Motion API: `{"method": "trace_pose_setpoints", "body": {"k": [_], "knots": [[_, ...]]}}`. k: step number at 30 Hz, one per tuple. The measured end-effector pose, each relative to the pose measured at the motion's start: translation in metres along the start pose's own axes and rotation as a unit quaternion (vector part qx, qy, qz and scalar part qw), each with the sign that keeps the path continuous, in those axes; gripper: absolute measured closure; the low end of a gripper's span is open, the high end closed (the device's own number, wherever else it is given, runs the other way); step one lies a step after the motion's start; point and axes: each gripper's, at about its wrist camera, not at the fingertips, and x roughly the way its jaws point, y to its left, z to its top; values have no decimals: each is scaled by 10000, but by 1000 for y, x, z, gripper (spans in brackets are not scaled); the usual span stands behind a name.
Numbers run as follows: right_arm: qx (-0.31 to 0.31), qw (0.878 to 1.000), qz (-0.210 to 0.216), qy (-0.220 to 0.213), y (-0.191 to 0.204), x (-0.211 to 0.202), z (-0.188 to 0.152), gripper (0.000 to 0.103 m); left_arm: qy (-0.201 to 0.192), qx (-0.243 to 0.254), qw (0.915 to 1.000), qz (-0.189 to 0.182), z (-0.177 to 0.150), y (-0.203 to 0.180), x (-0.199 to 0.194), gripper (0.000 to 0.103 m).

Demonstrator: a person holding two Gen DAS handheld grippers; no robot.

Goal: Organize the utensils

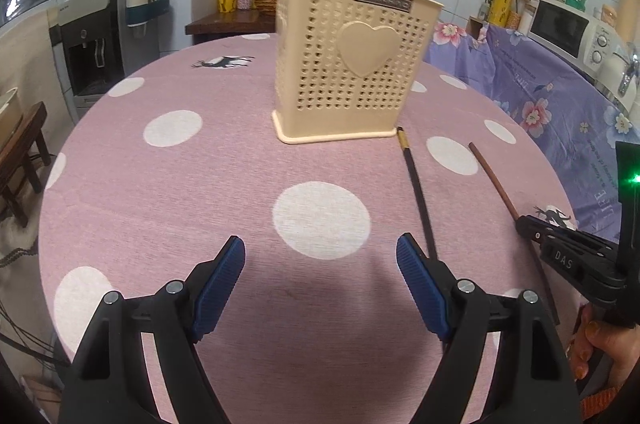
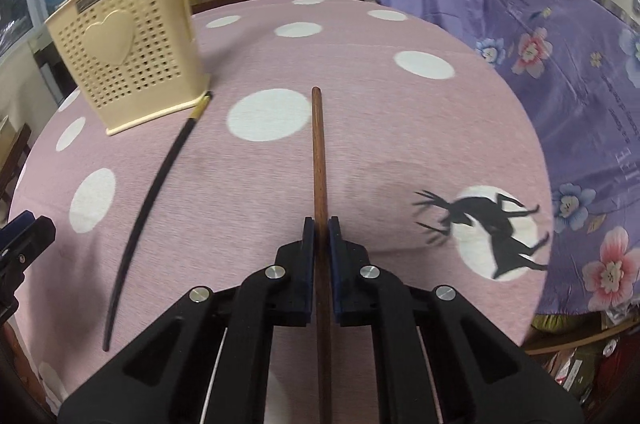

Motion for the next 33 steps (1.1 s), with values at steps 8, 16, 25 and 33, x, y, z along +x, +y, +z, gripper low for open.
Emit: {"method": "trace_pose_setpoints", "body": {"k": [8,16,25,33], "knots": [[135,9982,587,-9,-18,1,6,55,316,307,9987,-270,15,-25,21,26],[-26,9970,738,-226,-26,-1,32,55,531,580,9964,-311,56,-58,60,44],[-226,9966,793,-78,-27,24,60,56,780,810,9935,-154,74,-88,109,63],[-374,9974,571,229,-15,55,71,71,744,924,9929,16,75,-88,114,71]]}}
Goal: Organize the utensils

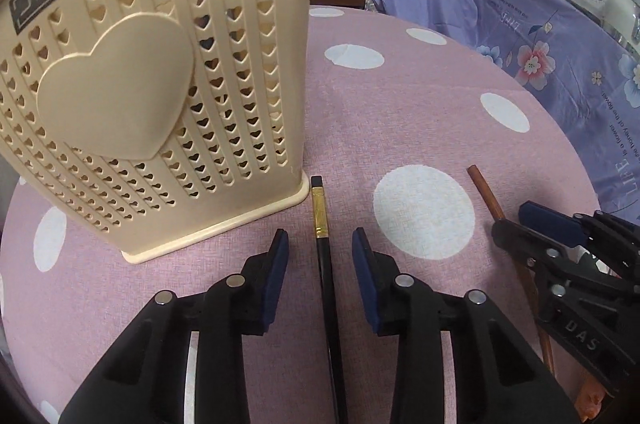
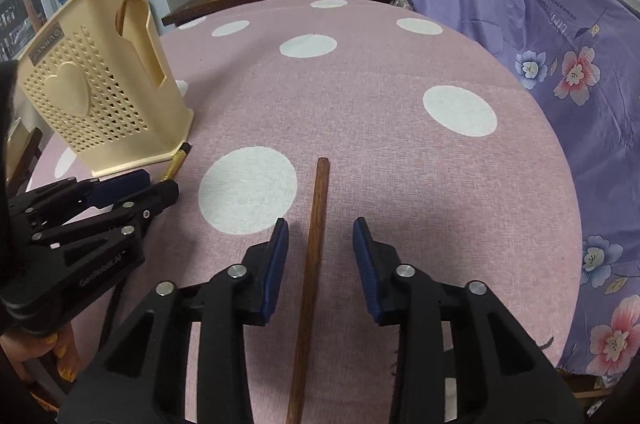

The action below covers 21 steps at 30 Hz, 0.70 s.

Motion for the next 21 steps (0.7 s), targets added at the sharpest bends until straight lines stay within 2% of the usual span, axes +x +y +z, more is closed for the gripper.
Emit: {"method": "trace_pose_setpoints", "body": {"k": [9,12,21], "knots": [[-226,9991,-353,-23,11,9,8,85,-47,56,9999,134,4,0,2,85],[-319,9988,-369,-51,16,9,7,94,-36,77,9998,158,5,0,2,91],[-199,9992,-327,-74,16,8,6,94,17,4,9999,150,8,-2,3,95]]}}
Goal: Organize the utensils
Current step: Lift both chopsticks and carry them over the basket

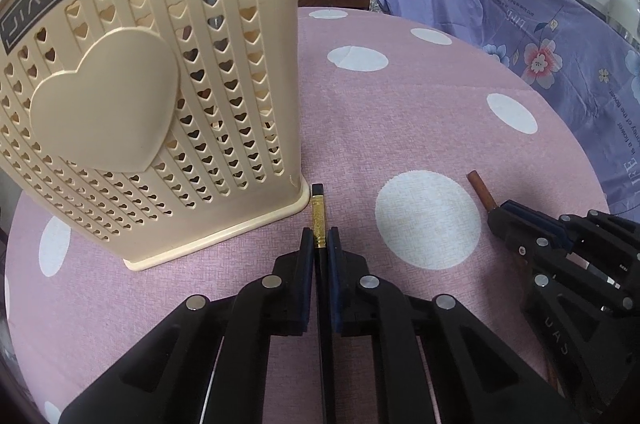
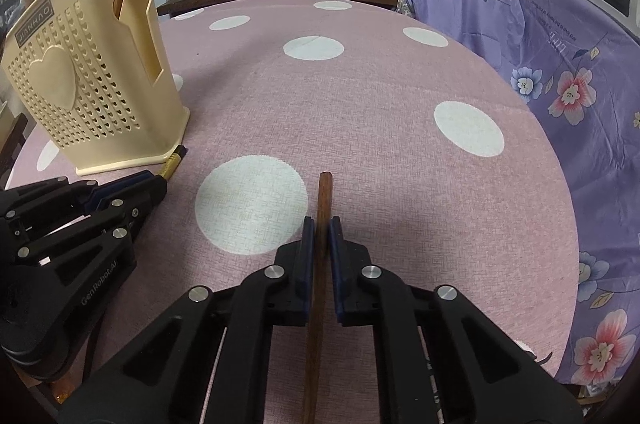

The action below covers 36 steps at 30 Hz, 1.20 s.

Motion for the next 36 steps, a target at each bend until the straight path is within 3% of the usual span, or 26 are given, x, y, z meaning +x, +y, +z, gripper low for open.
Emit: {"method": "trace_pose_setpoints", "body": {"k": [7,12,20,26,30,36], "knots": [[322,9989,349,-25,-5,-1,0,95,-54,-129,9998,-134,-2,4,-6,95],[495,9966,618,-218,-9,-18,-1,95,-292,-207,9989,-295,-4,9,-32,95],[626,9843,1436,-808,-8,-84,0,95,-1042,-498,9907,-719,-10,35,-116,95],[392,9705,1936,-1379,8,-142,7,95,-1712,-711,9796,-776,-16,65,-182,95],[108,9652,2023,-1656,23,-169,8,95,-1907,-746,9762,-720,-22,77,-202,95],[22,9639,2069,-1678,36,-178,11,95,-1891,-901,9750,-748,-23,88,-202,95]]}}
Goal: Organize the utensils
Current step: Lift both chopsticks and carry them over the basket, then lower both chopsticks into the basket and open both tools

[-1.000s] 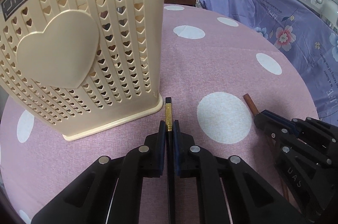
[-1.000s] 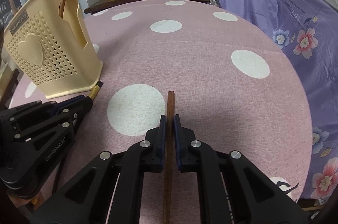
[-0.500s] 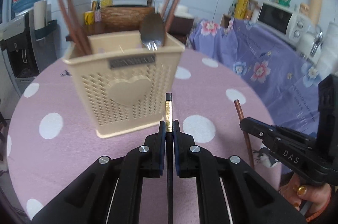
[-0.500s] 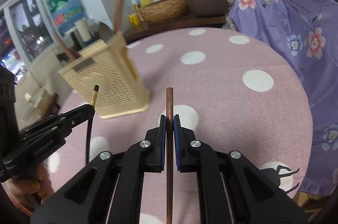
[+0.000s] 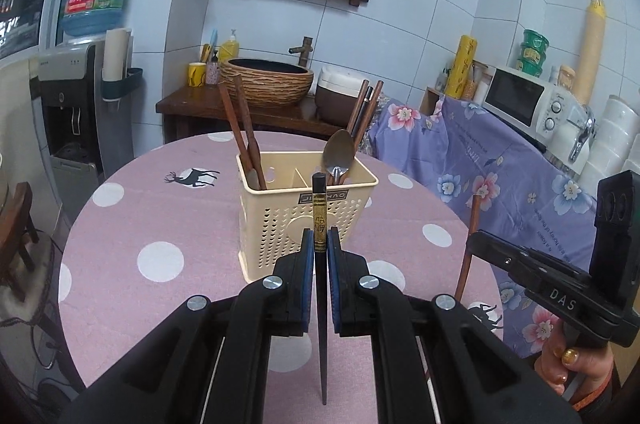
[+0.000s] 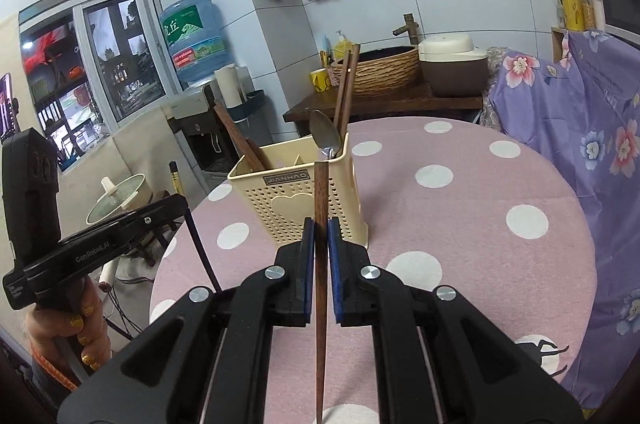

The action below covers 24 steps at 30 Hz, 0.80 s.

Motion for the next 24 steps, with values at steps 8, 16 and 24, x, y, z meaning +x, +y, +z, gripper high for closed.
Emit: {"method": "trace_pose_setpoints", "body": {"k": [8,16,24], "knots": [[-60,9999,-45,-107,5,-7,8,95,-160,45,9999,-38,3,2,-13,95],[-240,9995,-38,-214,16,-7,25,95,-322,66,9994,-69,18,3,-20,95],[-591,9971,53,-476,37,-13,90,95,-538,240,9982,-148,77,0,-37,95]]}}
